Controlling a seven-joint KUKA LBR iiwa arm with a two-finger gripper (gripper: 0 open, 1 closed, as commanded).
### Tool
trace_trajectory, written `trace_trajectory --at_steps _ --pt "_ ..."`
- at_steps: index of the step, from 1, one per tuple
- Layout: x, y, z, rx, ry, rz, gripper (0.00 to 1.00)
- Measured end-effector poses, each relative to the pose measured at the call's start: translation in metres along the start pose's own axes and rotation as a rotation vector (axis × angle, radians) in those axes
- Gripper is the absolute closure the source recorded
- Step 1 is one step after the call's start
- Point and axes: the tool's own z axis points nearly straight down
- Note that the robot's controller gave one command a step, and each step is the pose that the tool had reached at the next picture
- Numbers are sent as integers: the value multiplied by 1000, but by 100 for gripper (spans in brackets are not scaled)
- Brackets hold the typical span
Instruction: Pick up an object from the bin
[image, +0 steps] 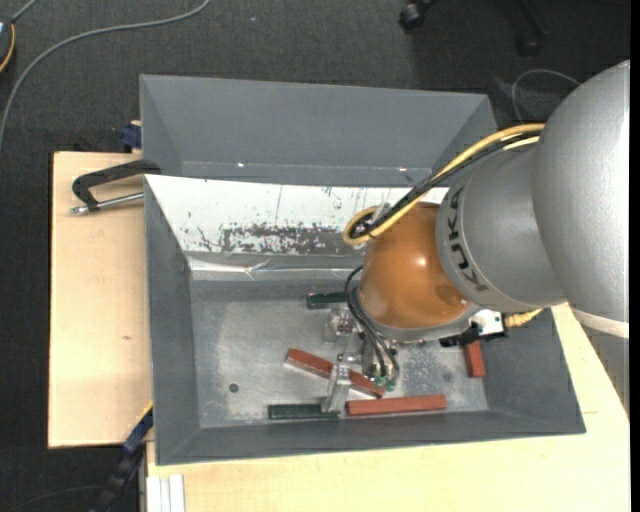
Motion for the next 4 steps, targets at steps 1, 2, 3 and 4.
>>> trace_trajectory --at_steps 1,2,3,4 --pt "7 17 -1 0 -2 156 0" --pt "7 17 -1 0 -1 156 100" --pt "5 18 -79 -4 -12 155 100" --pt "3 20 -120 -3 -10 153 100"
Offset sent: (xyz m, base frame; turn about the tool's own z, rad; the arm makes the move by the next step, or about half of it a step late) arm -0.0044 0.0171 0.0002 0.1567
